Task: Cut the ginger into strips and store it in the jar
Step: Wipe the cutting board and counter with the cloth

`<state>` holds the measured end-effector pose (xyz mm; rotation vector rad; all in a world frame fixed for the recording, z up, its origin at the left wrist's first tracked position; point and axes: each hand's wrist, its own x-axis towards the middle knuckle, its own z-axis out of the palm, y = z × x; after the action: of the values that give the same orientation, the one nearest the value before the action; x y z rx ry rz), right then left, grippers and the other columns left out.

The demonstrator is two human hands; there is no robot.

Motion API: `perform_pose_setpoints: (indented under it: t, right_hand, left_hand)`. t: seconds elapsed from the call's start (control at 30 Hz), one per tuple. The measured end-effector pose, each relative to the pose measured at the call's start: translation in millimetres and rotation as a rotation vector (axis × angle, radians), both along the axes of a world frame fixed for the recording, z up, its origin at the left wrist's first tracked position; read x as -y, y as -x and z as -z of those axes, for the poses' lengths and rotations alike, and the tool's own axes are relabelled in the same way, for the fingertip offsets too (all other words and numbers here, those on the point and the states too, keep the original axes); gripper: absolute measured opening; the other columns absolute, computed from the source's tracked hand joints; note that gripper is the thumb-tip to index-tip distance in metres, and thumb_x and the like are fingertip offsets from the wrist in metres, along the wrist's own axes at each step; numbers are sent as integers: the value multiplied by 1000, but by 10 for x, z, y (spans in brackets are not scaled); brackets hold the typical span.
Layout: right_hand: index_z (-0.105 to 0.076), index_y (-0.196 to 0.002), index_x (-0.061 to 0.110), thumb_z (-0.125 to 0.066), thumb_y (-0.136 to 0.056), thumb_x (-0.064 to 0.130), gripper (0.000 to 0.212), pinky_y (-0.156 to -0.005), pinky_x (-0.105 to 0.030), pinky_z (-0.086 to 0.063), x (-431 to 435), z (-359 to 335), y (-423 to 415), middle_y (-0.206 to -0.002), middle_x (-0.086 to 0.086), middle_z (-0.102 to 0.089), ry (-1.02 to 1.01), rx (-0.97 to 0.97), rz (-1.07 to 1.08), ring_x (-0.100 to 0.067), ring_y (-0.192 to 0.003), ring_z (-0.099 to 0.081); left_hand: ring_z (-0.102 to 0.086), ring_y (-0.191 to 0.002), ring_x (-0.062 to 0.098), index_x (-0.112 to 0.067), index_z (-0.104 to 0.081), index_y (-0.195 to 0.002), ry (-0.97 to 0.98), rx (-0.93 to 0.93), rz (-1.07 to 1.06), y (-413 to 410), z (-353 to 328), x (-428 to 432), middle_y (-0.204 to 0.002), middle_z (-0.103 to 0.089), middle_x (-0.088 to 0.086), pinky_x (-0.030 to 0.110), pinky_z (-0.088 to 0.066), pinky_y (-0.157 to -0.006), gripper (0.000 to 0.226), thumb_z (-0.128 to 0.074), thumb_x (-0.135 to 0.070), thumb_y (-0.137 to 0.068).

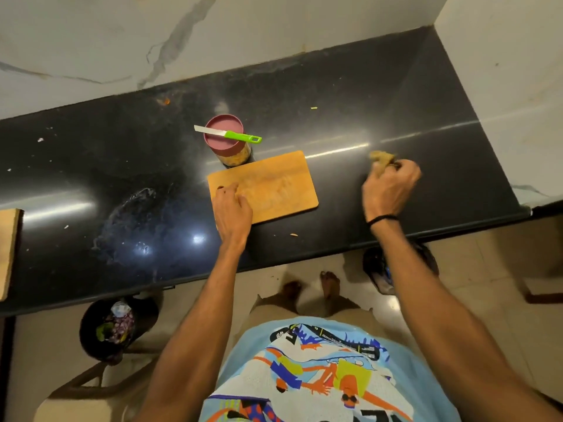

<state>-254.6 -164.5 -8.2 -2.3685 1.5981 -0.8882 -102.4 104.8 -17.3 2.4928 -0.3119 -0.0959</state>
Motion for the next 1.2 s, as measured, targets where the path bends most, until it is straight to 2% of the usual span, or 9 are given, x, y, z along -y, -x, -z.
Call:
perform_pose_setpoints:
  t: [0.1, 0.2, 0.27, 0.33, 0.43, 0.6, 0.8, 1.0, 1.2]
  right_hand:
    - [-62, -91, -3, -49, -99, 22, 30, -86, -38, -44, -1029, 18, -189, -106, -14, -54, -86, 149, -269, -25, -96, -50]
    - [-60, -119, -1, -52, -95, 11, 28, -94, -47, -46, -2132, 398, -304, -135, -23, -50, -161, -20, -602, -35, -120, -51]
    - [-49, -137, 0, -53, -86, 2, 51, -112, -50, -32, -2582, 552, -331, -148, -21, -40, -216, -130, -833, -35, -138, -35]
    - [-42, -144, 4, -45, -85, 8, 59, -119, -45, -18, -2707, 540, -334, -154, -14, -34, -245, -173, -861, -28, -145, -24]
    - [-44, -144, 6, -41, -83, 6, 61, -119, -44, -18, -2524, 496, -246, -152, -10, -38, -234, -170, -765, -25, -144, -28]
    - [-41, -145, 7, -49, -80, 2, 66, -120, -43, -14, -1344, 569, 326, -153, -11, -36, -237, -184, -236, -28, -143, -29]
    - [-39, -145, 5, -47, -86, 10, 60, -111, -47, -33, -386, 181, 416, -149, -19, -39, -400, -50, 320, -35, -135, -39]
    - [-30, -149, 6, -43, -88, 15, 64, -117, -45, -20, -1142, 427, -127, -156, -12, -29, -259, -318, -291, -27, -145, -23]
    - [-30, -150, 7, -38, -94, 19, 57, -119, -47, -16, 1, 367, 630, -157, -11, -27, -346, -180, 255, -27, -147, -18]
  left_hand:
    - [-53, -120, 29, -5, -63, -130, 29, 7, 166, -58, 169, -79, -129, -61, 14, 30, -37, -103, 36, -56, -10, -96]
    - [-49, -126, 23, -11, -65, -132, 84, -20, 241, -161, 322, -252, -137, -58, 8, 24, -30, -107, 37, -55, -8, -96]
    - [-47, -131, 18, -15, -63, -135, 104, -46, 278, -194, 356, -347, -142, -56, 3, 25, -32, -110, 38, -53, -9, -99]
    - [-47, -133, 18, -16, -63, -136, 113, -28, 327, -206, 376, -405, -144, -56, 1, 31, -35, -113, 37, -53, -10, -100]
    - [-49, -131, 21, -13, -63, -135, 95, 44, 354, -172, 408, -421, -143, -57, 3, 31, -32, -114, 36, -53, -10, -101]
    - [-46, -136, 23, -10, -61, -137, 85, 58, 393, -166, 470, -439, -146, -55, 4, 19, -20, -118, 36, -51, -11, -102]
    - [-46, -134, 30, -2, -62, -132, 67, 58, 410, -117, 378, -323, -139, -58, 13, 15, -9, -120, 43, -49, 7, -92]
    - [-49, -130, 32, -4, -60, -135, -5, 118, 642, -26, 368, 288, -141, -56, 14, 33, -29, -116, 41, -55, 1, -95]
    - [-53, -123, 34, -2, -64, -129, -11, 169, 618, -19, 383, 464, -134, -60, 15, 44, -39, -109, 39, -59, 3, -91]
